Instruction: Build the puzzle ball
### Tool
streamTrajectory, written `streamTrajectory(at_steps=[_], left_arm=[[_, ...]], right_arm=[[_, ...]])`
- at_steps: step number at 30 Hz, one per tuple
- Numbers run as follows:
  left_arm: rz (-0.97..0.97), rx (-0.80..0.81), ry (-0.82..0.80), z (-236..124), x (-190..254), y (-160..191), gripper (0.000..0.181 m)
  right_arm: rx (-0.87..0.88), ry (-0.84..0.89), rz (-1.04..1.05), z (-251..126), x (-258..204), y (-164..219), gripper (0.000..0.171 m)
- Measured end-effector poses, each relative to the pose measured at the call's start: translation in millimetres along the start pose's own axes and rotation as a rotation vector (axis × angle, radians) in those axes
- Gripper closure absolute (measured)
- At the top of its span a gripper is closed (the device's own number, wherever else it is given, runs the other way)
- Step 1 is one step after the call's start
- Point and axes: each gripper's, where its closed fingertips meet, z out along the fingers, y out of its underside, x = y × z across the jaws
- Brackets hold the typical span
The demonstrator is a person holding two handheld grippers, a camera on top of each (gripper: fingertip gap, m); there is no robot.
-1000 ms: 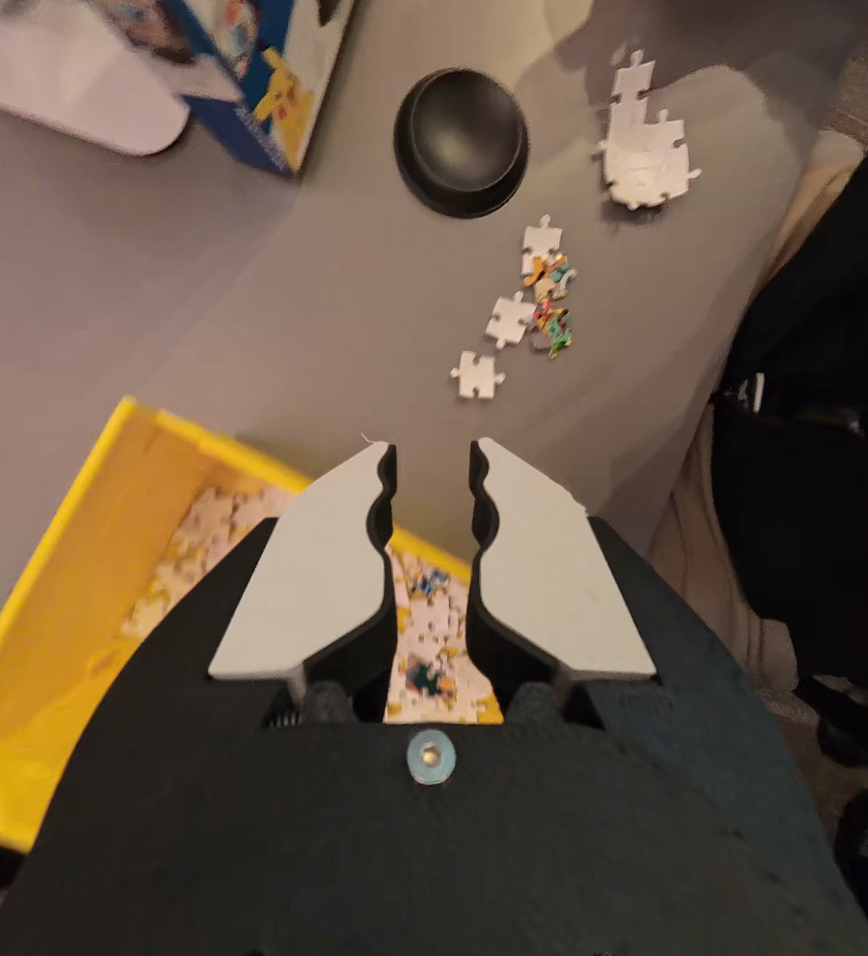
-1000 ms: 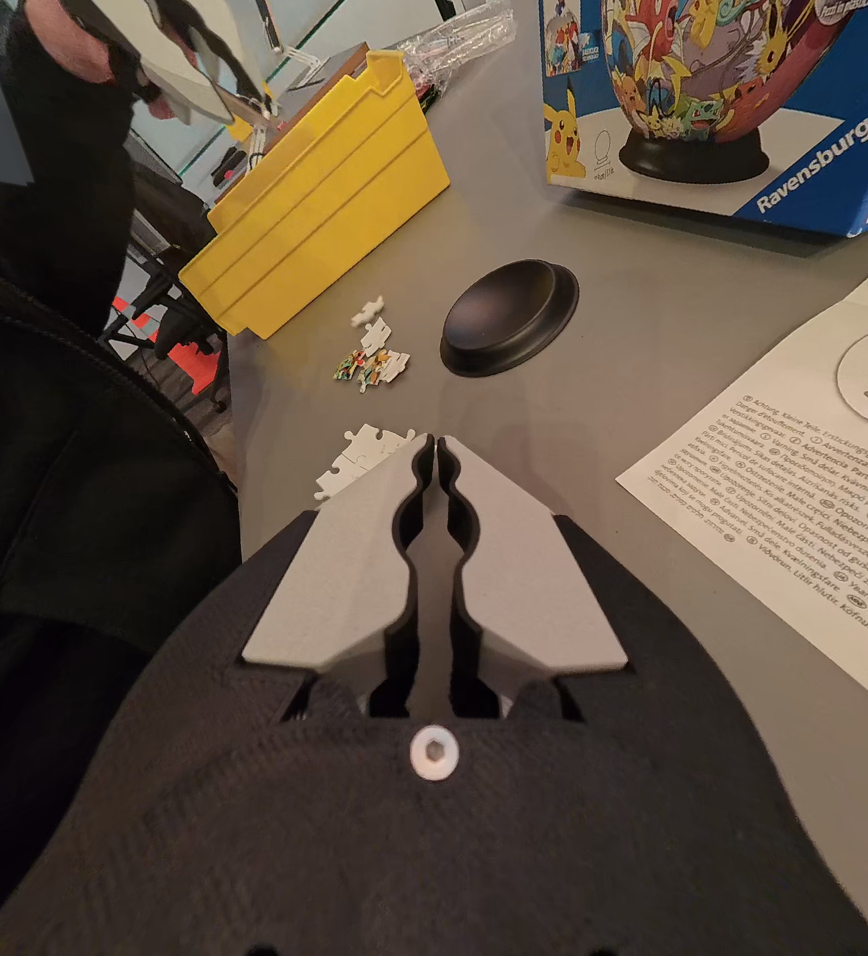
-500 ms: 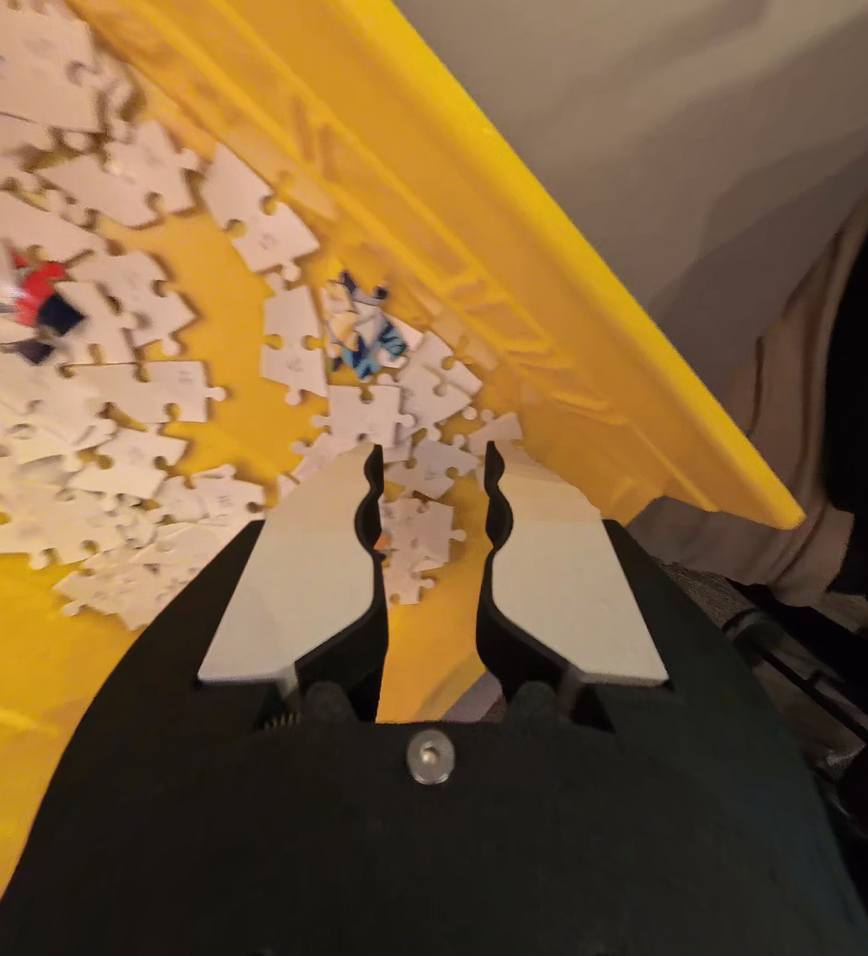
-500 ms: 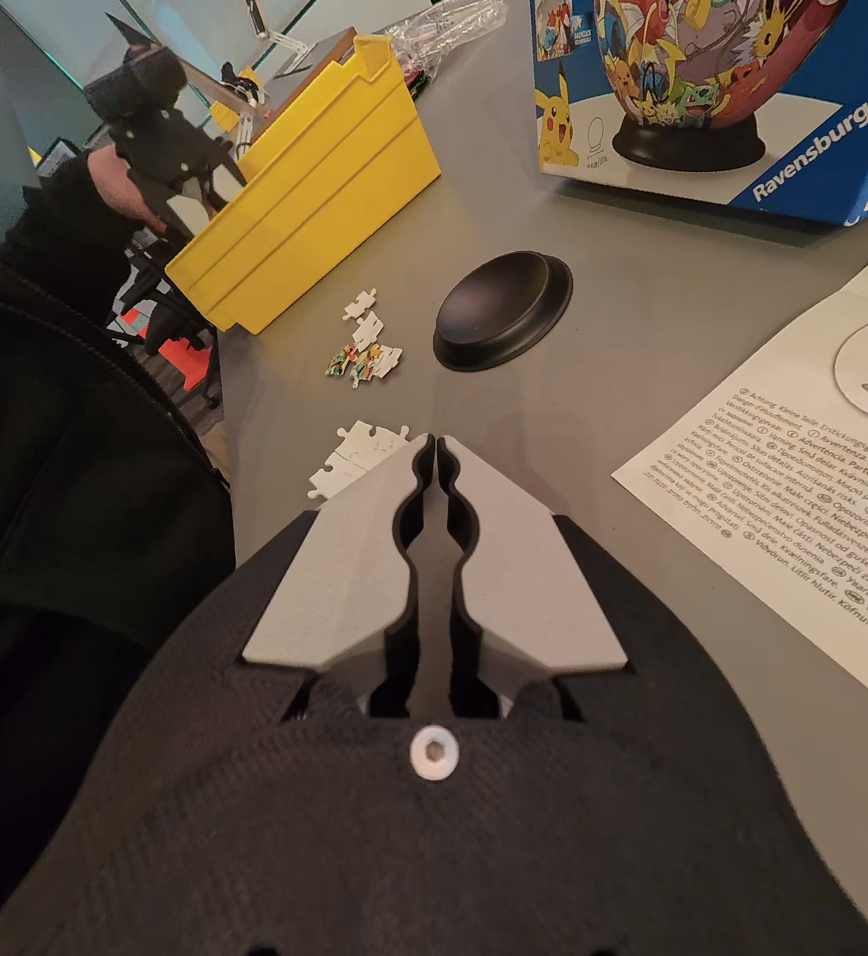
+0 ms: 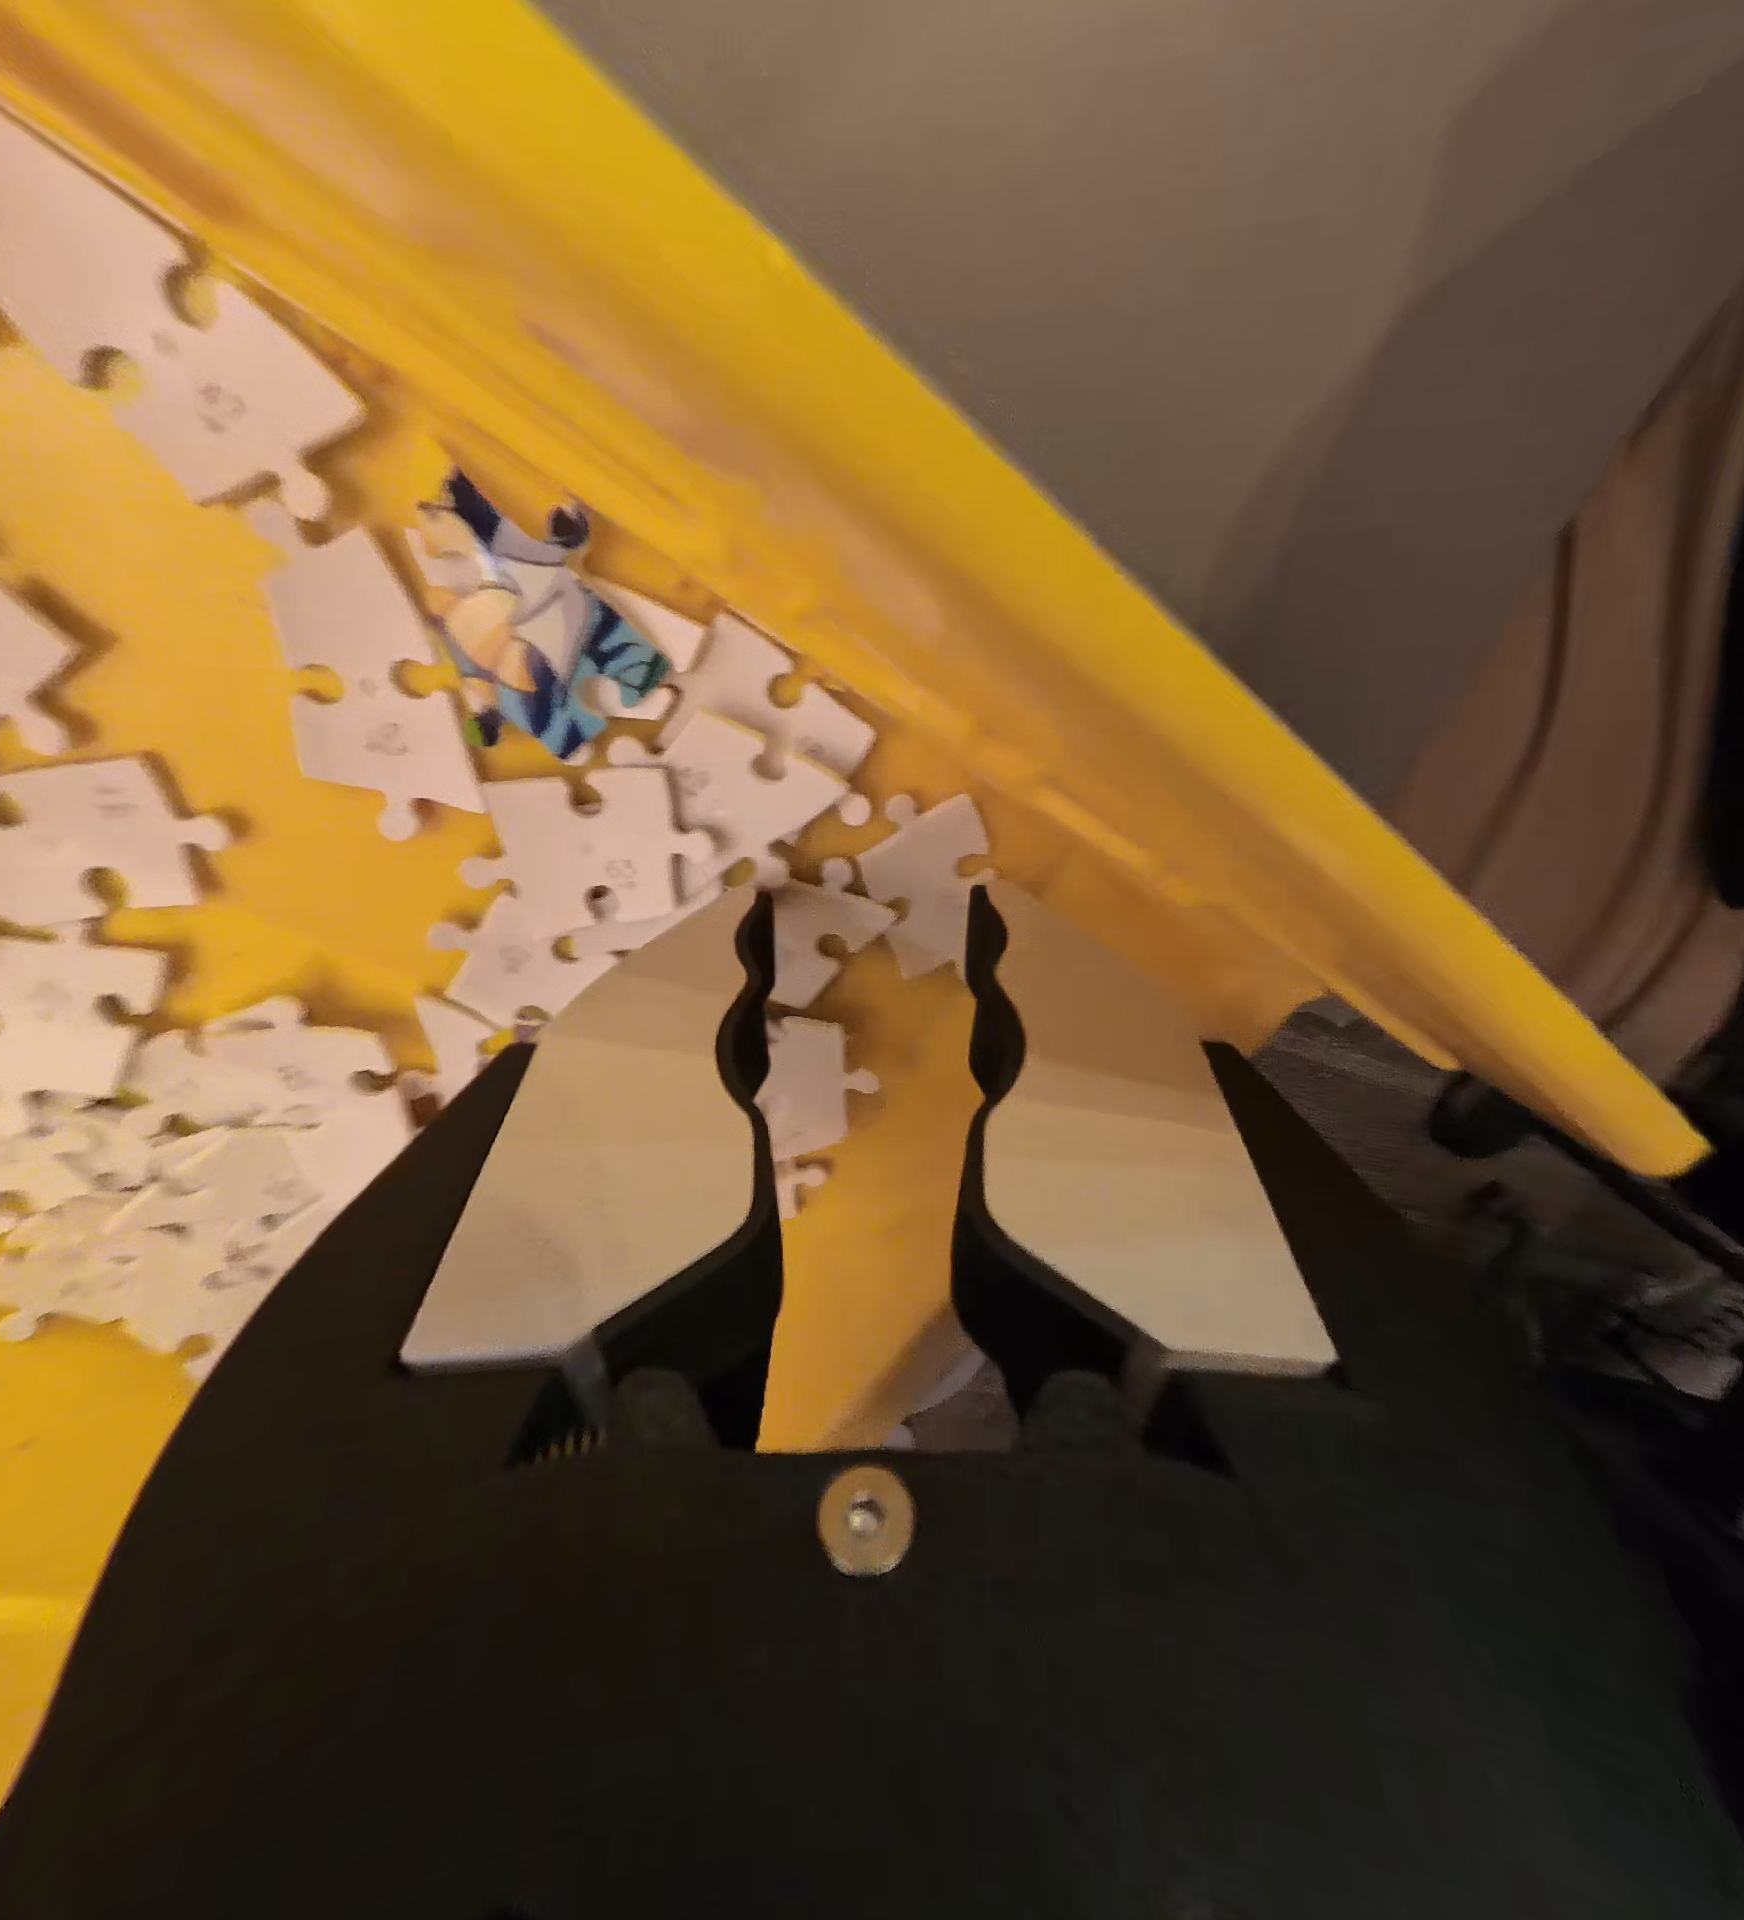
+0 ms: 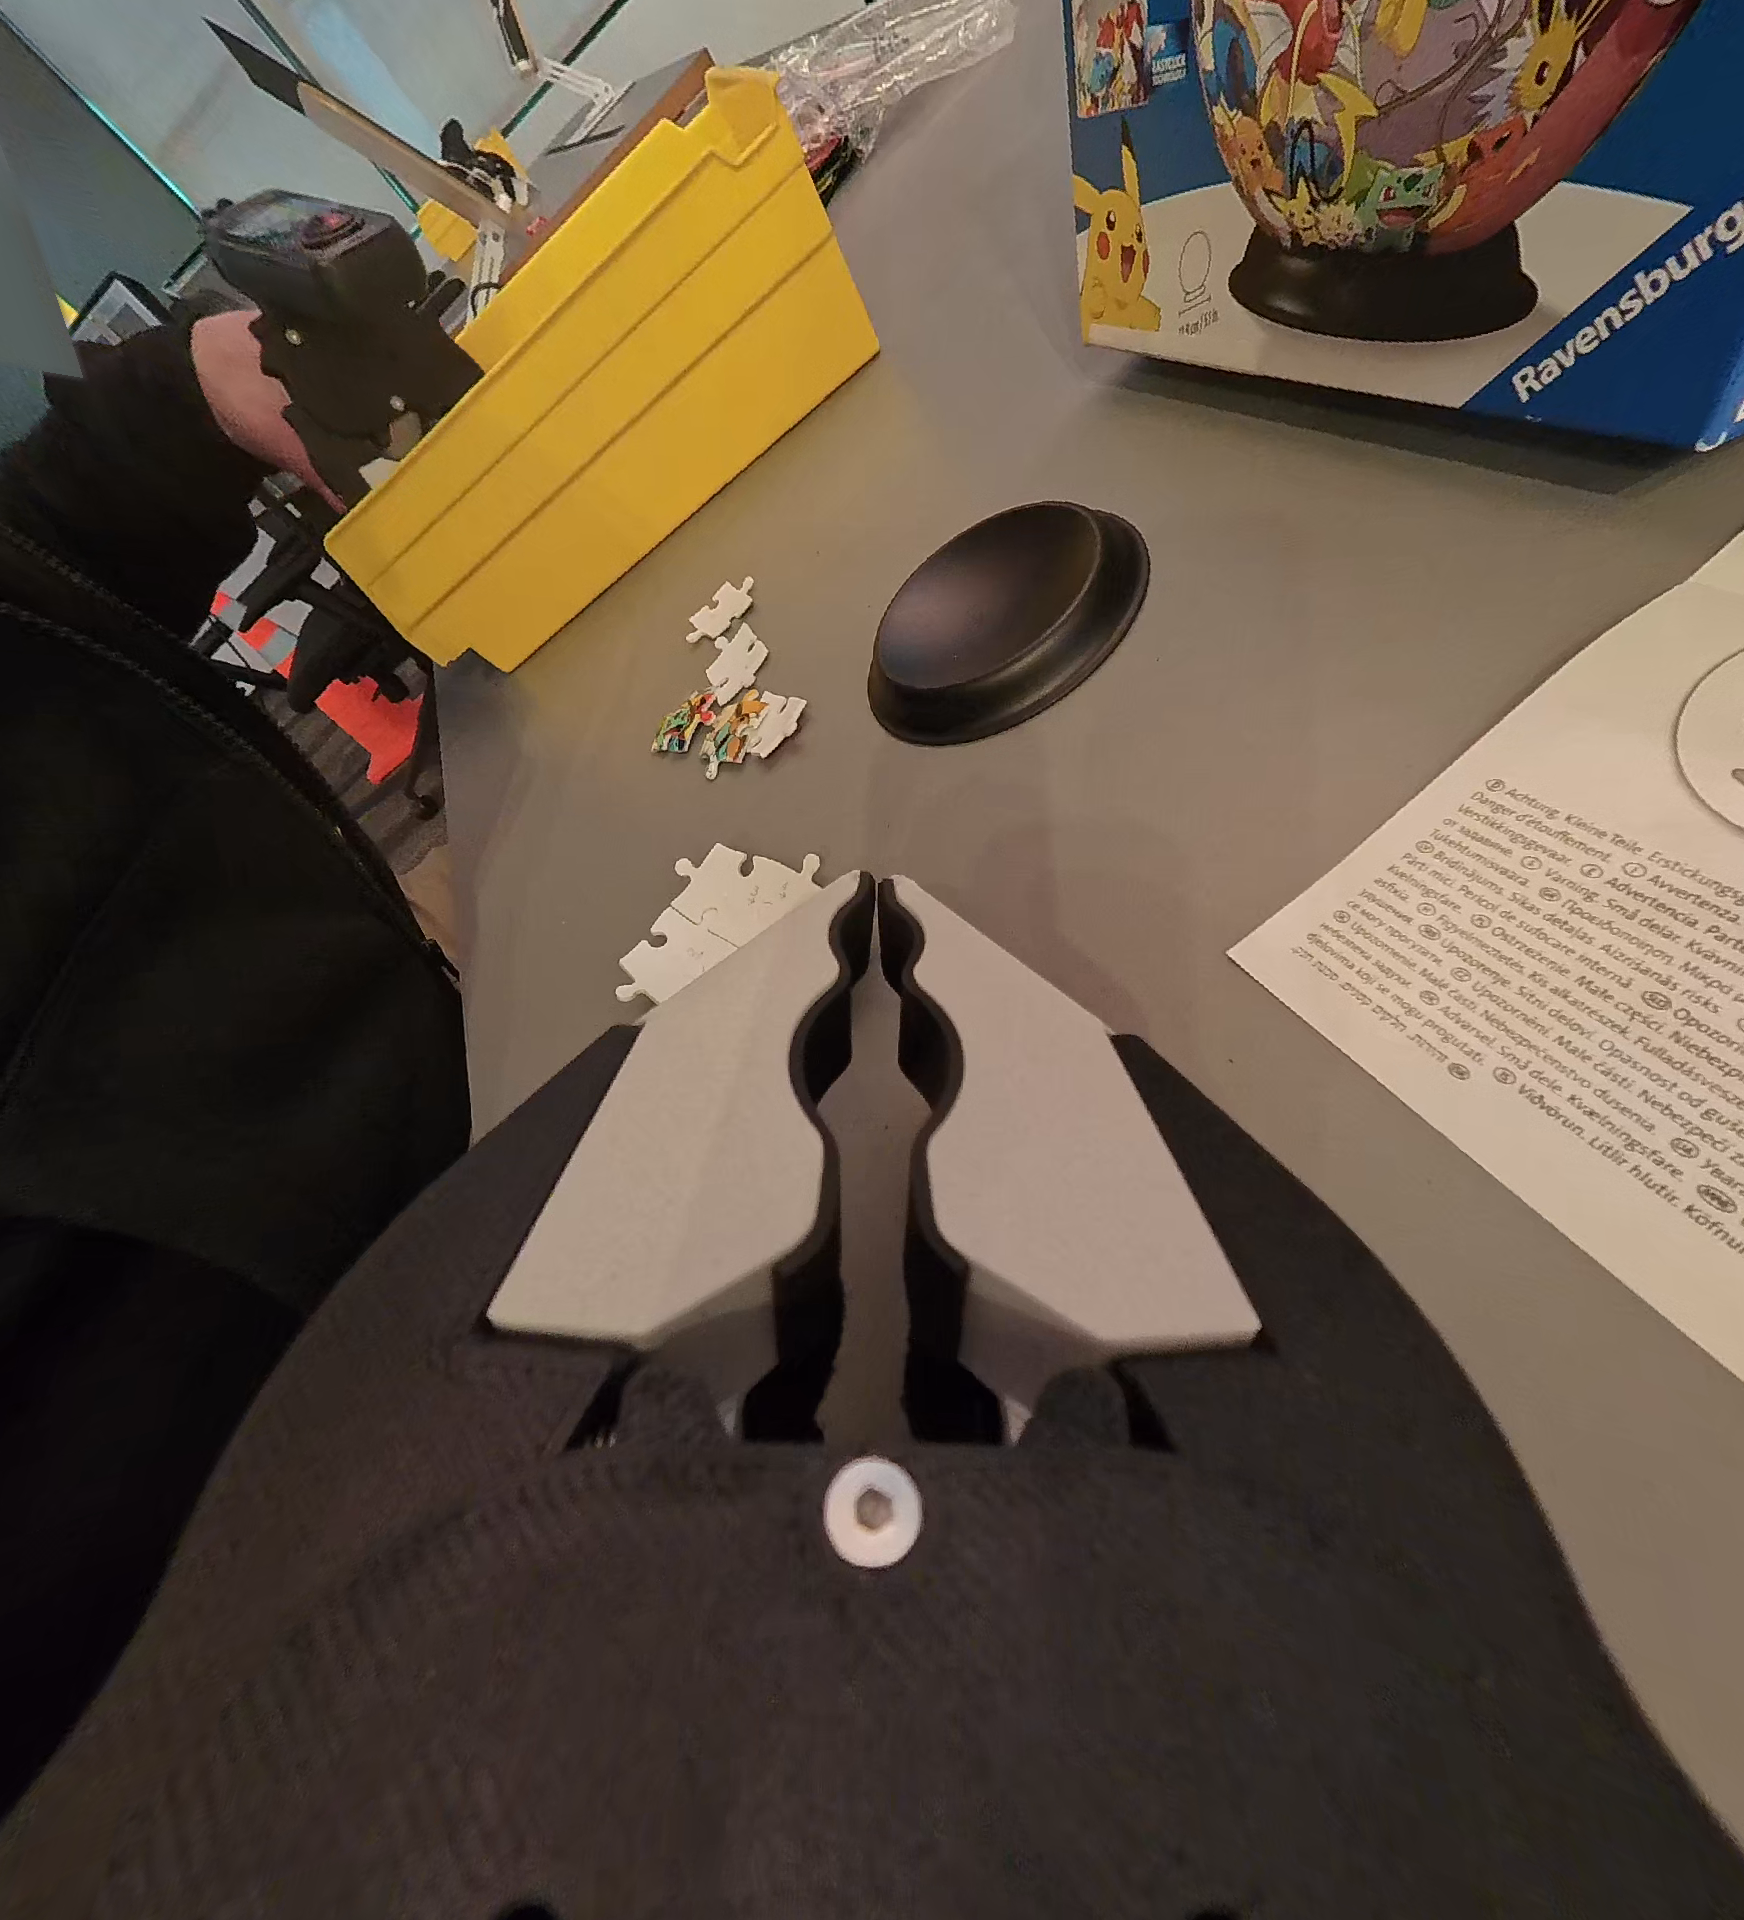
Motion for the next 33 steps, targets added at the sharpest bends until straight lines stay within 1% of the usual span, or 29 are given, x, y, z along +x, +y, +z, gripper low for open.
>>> streamTrajectory(at_steps=[2,5,6,7,8,9,12,14,17,20,21,22,23,24,26,27,29,30,32,33], left_arm=[[0.045,-0.036,-0.085,2.3,-9.2,0.8,0.155],[0.103,-0.035,-0.101,1.6,-7.4,-1.0,0.143],[0.11,-0.021,-0.076,1.1,-4.9,-1.7,0.139],[0.106,-0.006,-0.053,0.4,-4.0,-2.7,0.125],[0.097,-0.024,-0.089,0.7,-11.1,-1.4,0.112],[0.101,-0.049,-0.112,1.2,-14.5,-0.2,0.104],[0.129,-0.096,-0.181,2.8,-24.0,-0.2,0.087],[0.145,-0.118,-0.224,5.6,-29.6,-0.5,0.08],[0.119,-0.131,-0.264,4.1,-36.2,0.1,0.068],[0.092,-0.096,-0.27,2.4,-37.6,-0.3,0.074],[0.073,-0.079,-0.288,-0.4,-40.6,-0.8,0.081],[0.065,-0.066,-0.316,-3.7,-44.5,-1.3,0.093],[0.057,-0.051,-0.375,-8.9,-53.0,-2.2,0.11],[0.049,-0.037,-0.415,-13.0,-59.5,-2.6,0.114],[0.022,0.012,-0.374,-16.3,-56.6,-5.3,0.113],[0.013,0.042,-0.371,-20.3,-56.8,-7.5,0.117],[-0.007,0.045,-0.335,-24.3,-55.3,-2.5,0.131],[-0.019,0.044,-0.338,-25.6,-57.4,0.2,0.131],[-0.025,0.044,-0.236,-19.1,-44.7,3.1,0.134],[-0.023,0.039,-0.213,-15.7,-41.6,3.8,0.134]], right_arm=[[0.003,-0.001,-0.001,-0.3,-0.1,-0.3,0.171],[0.005,-0.003,-0.001,-0.8,-0.3,-0.6,0.171],[0.006,-0.004,0.0,-0.9,-0.4,-0.6,0.171],[0.007,-0.005,0.0,-0.9,-0.5,-0.7,0.171],[0.007,-0.005,0.001,-1.0,-0.5,-0.7,0.171],[0.006,-0.005,0.001,-0.9,-0.4,-0.6,0.171],[0.008,-0.003,0.001,-1.1,-0.1,-0.8,0.171],[0.008,-0.002,0.001,-1.2,-0.1,-0.8,0.171],[0.009,-0.002,0.001,-1.3,-0.1,-1.0,0.171],[0.01,-0.005,0.001,-1.5,-0.4,-1.2,0.171],[0.011,-0.005,0.0,-1.6,-0.4,-1.2,0.171],[0.012,-0.006,0.0,-1.7,-0.6,-1.3,0.171],[0.013,-0.006,-0.001,-1.8,-0.8,-1.4,0.171],[0.013,-0.006,-0.001,-1.9,-0.8,-1.4,0.171],[0.014,-0.005,-0.002,-2.0,-0.8,-1.6,0.171],[0.015,-0.005,-0.002,-2.0,-0.8,-1.6,0.171],[0.016,-0.005,-0.002,-2.1,-0.8,-1.8,0.171],[0.016,-0.005,-0.002,-2.2,-0.8,-1.8,0.171],[0.017,-0.006,-0.001,-2.2,-0.8,-1.8,0.171],[0.018,-0.006,-0.002,-2.3,-0.8,-2.0,0.171]])
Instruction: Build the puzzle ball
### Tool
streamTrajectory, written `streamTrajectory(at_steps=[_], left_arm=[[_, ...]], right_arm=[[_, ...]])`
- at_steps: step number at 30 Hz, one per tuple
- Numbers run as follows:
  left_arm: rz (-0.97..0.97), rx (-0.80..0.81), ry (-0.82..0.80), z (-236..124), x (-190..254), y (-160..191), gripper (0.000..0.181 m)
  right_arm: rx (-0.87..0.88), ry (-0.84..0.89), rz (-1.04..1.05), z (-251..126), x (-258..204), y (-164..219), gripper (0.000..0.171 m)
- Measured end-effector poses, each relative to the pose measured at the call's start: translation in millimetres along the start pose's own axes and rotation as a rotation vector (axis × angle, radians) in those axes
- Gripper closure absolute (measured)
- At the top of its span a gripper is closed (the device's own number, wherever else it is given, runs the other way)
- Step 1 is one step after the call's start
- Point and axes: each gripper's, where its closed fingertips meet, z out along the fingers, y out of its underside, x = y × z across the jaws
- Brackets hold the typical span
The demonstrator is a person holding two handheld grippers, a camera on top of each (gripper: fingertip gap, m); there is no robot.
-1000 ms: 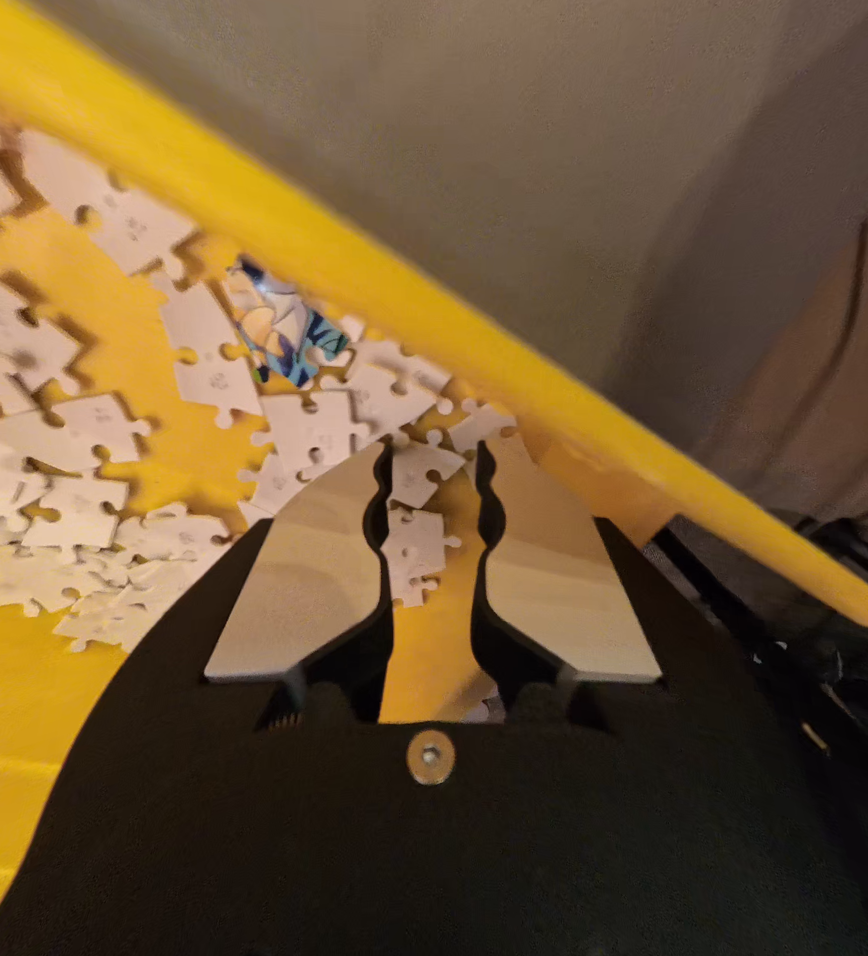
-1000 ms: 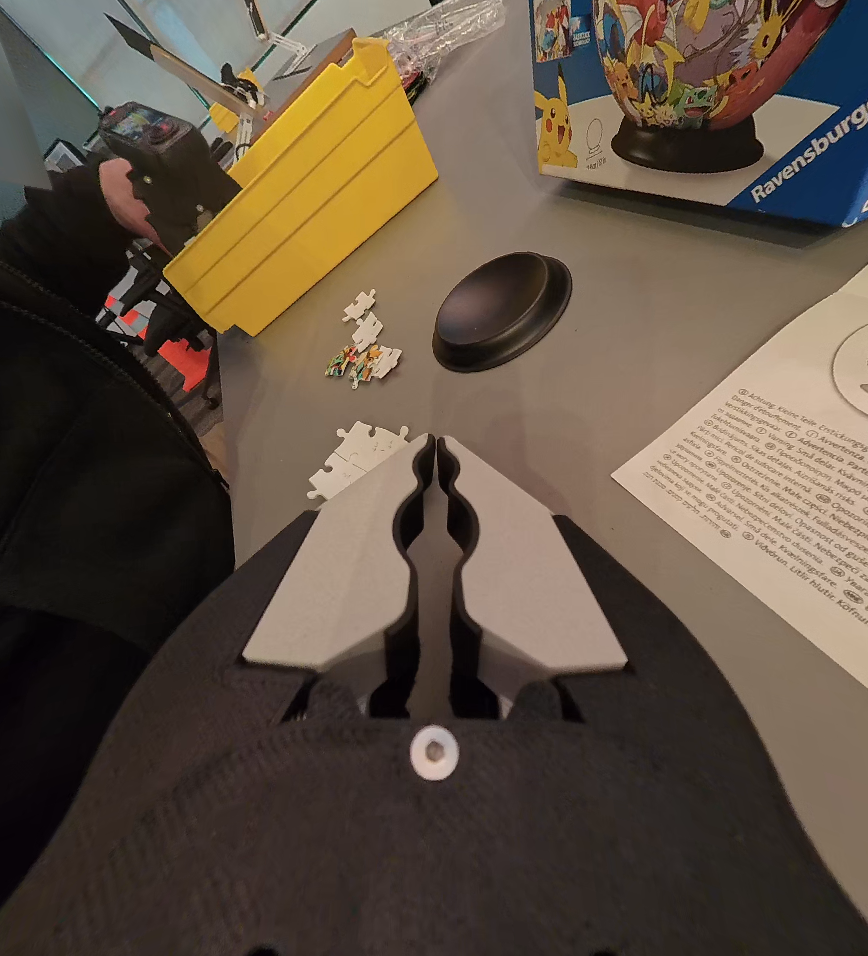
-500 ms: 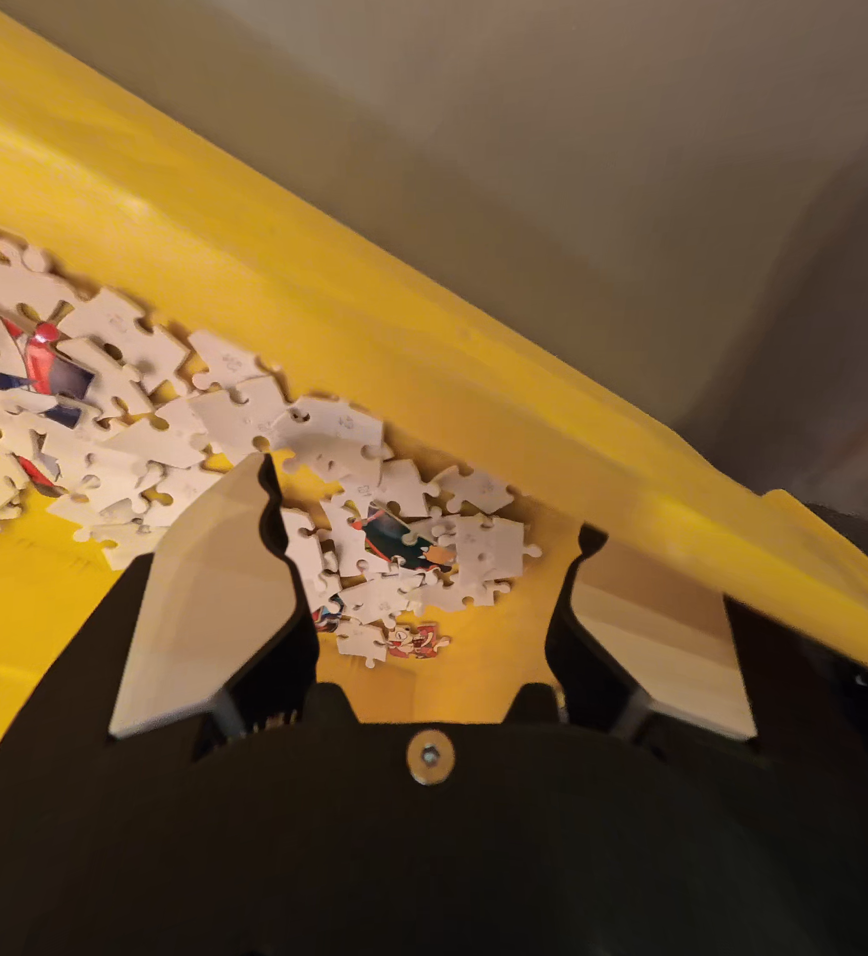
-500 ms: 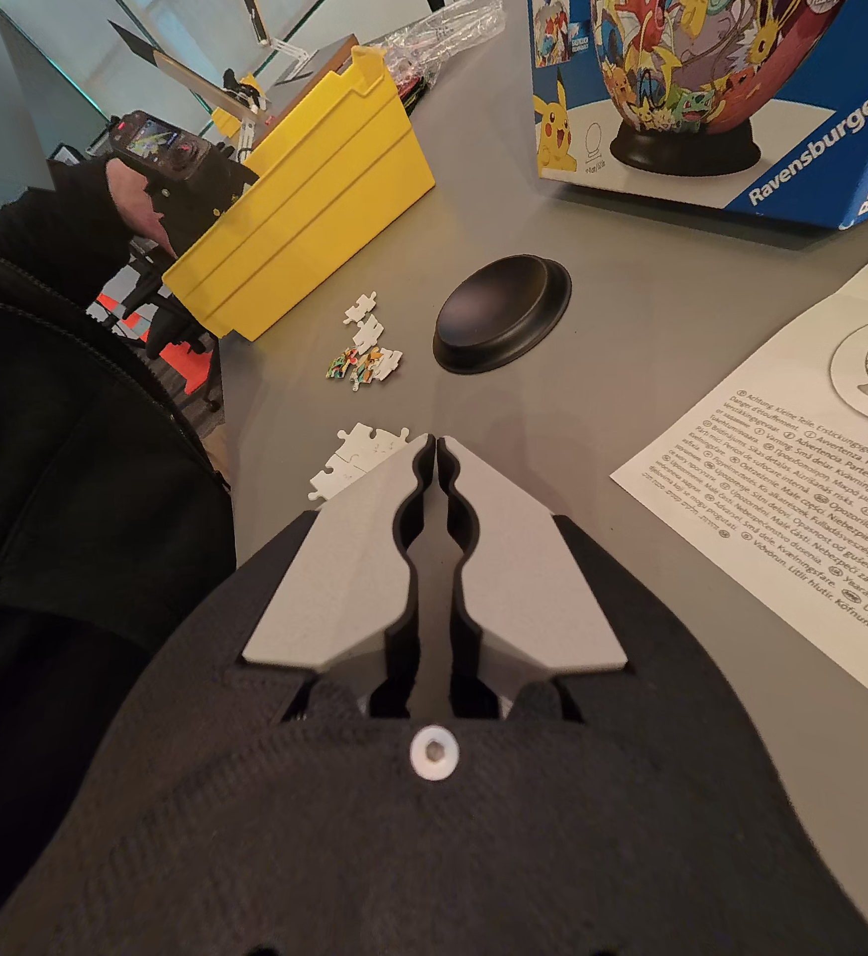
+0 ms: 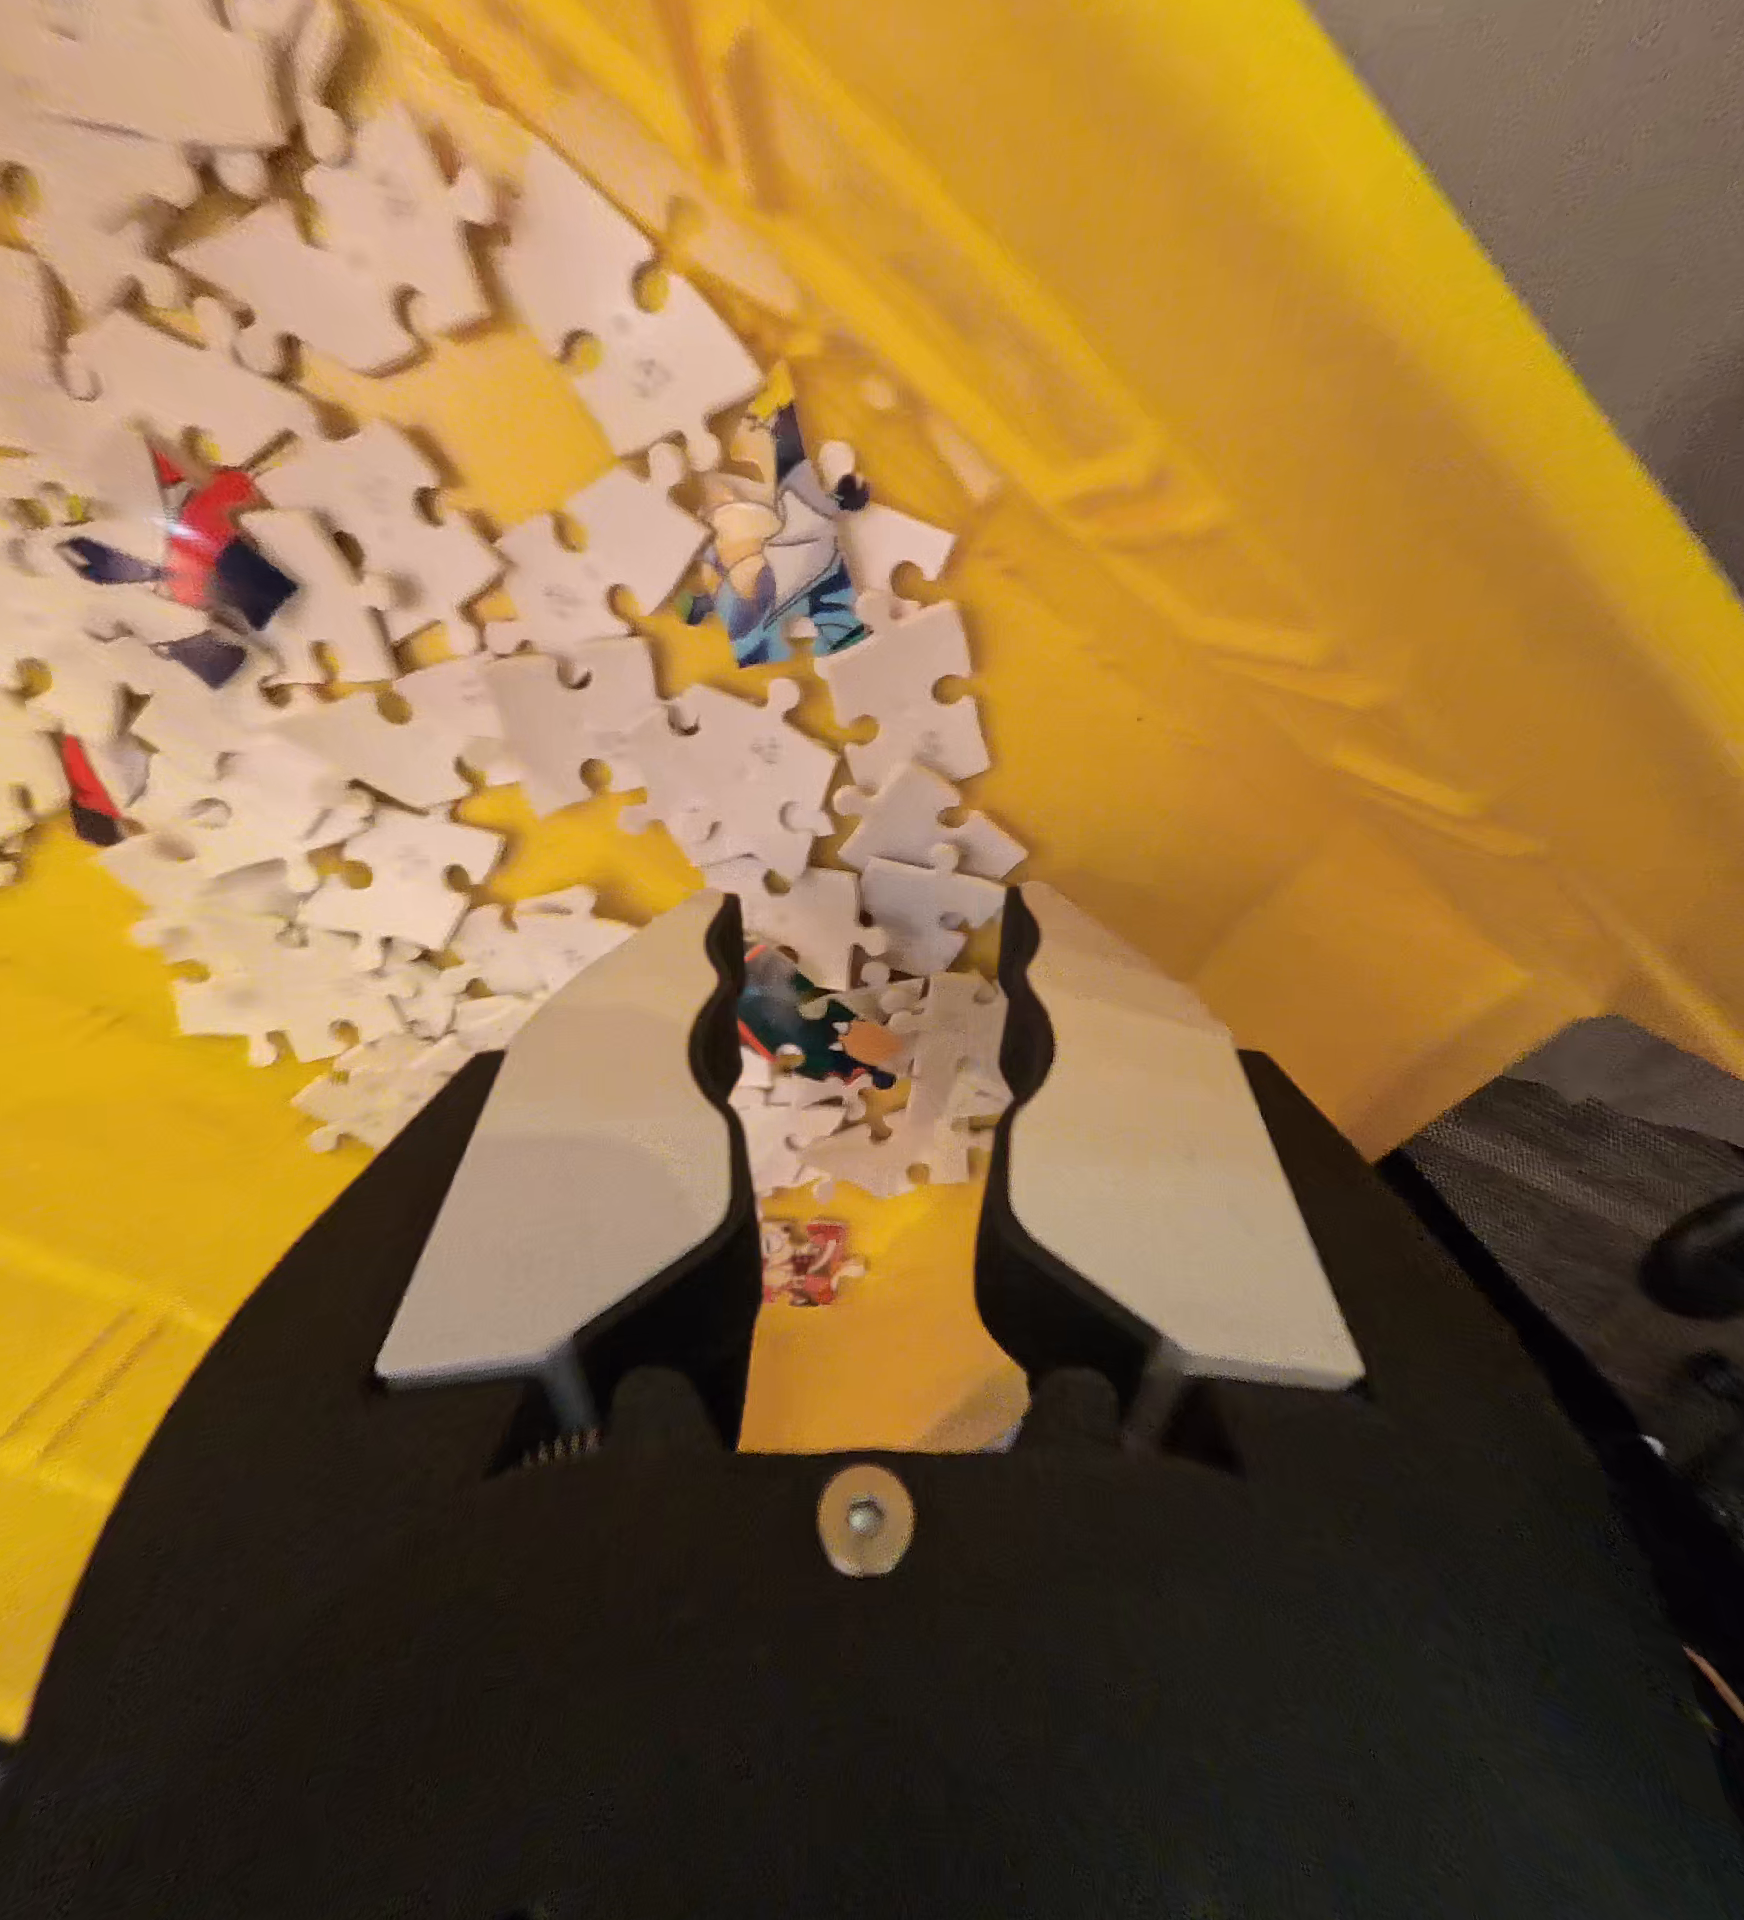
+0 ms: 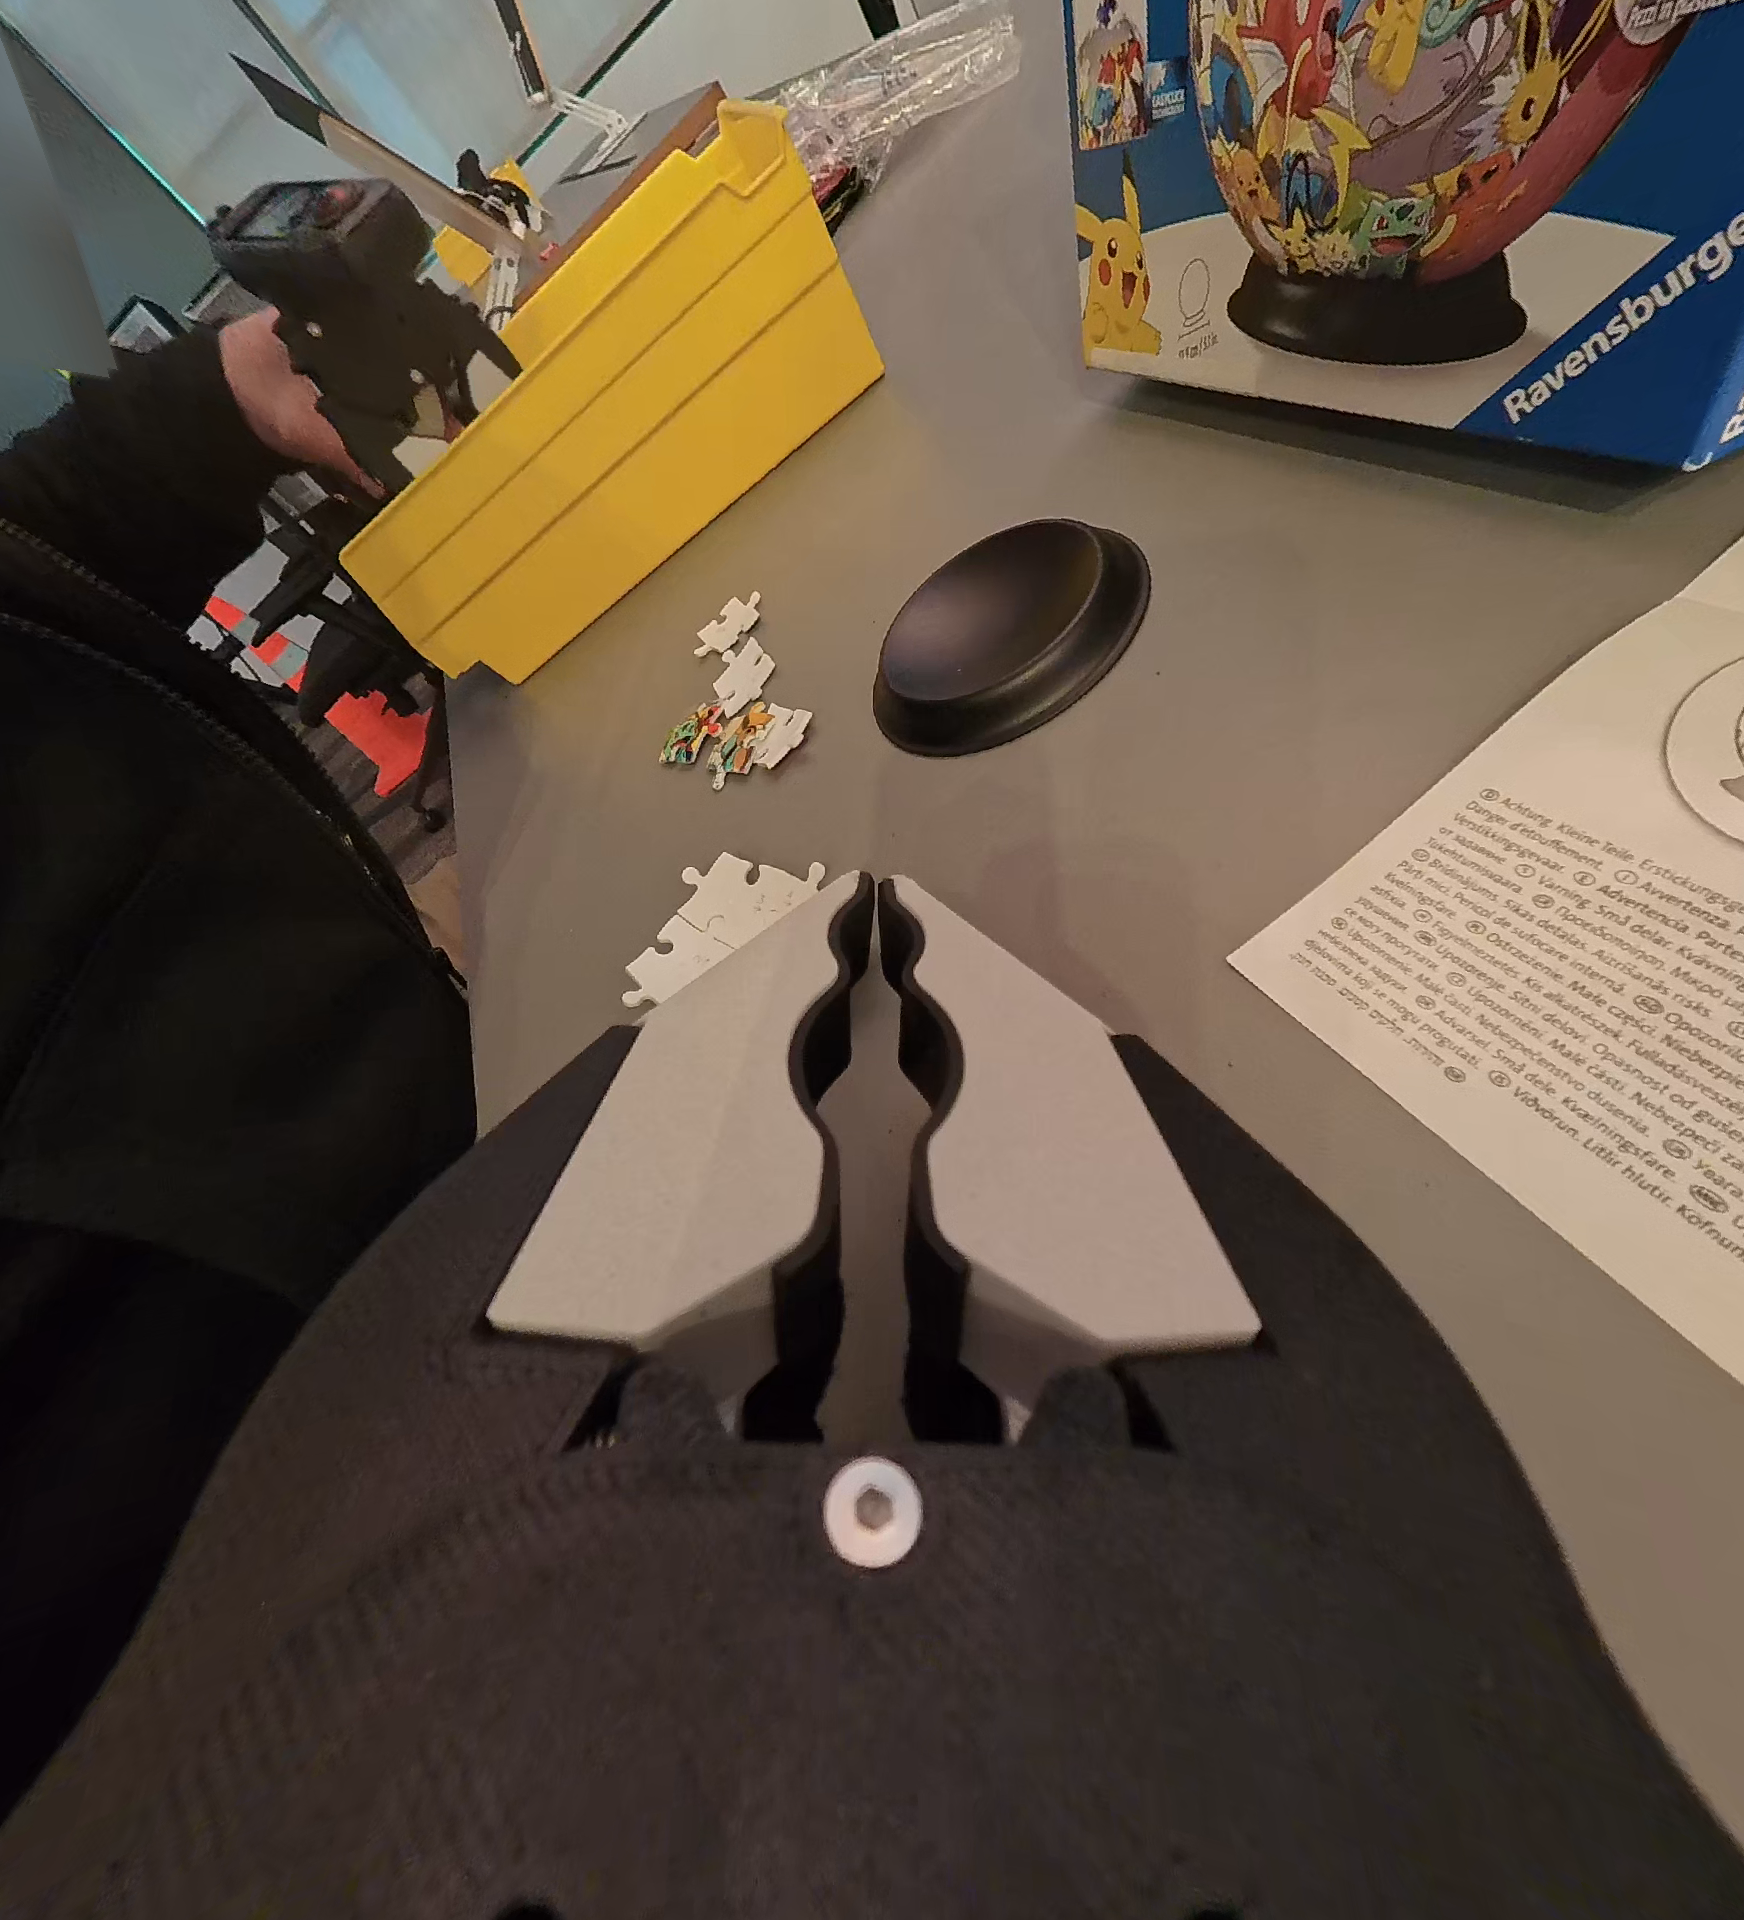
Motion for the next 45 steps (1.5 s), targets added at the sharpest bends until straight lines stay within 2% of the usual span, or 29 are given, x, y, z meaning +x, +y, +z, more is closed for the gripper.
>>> streamTrajectory(at_steps=[3,6,12,14,24,31,37,42,45], left_arm=[[0.021,0.019,0.058,6.7,11.2,-4.4,0.137],[0.066,-0.012,0.053,12.3,14.4,-4.2,0.148],[0.085,-0.008,0.067,12.1,13.1,-4.0,0.152],[0.079,0.011,0.078,10.4,13.4,-5.6,0.158],[-0.059,0.152,0.073,-8.2,-5.4,-15.2,0.179],[-0.14,0.251,0.038,-34.6,-14.7,-19.2,0.179],[-0.176,0.432,-0.077,-92.3,-12.2,-50.7,0.179],[-0.168,0.646,-0.118,-142.1,3.7,-107.9,0.179],[-0.13,0.681,-0.138,-146.5,24.9,-148.2,0.179]], right_arm=[[0.002,-0.001,0.0,-0.3,-0.2,-0.3,0.171],[0.005,-0.003,0.0,-0.5,-0.4,-0.5,0.171],[0.013,-0.008,0.0,-1.4,-1.0,-1.7,0.171],[0.016,-0.009,-0.001,-1.7,-1.2,-2.0,0.171],[0.024,-0.014,-0.002,-2.5,-2.0,-3.0,0.171],[0.027,-0.016,-0.002,-2.5,-2.0,-3.4,0.171],[0.024,-0.015,-0.004,-2.1,-2.1,-3.0,0.171],[0.025,-0.021,-0.008,-2.3,-3.2,-3.2,0.171],[0.035,-0.024,-0.01,-3.4,-3.8,-4.3,0.171]])
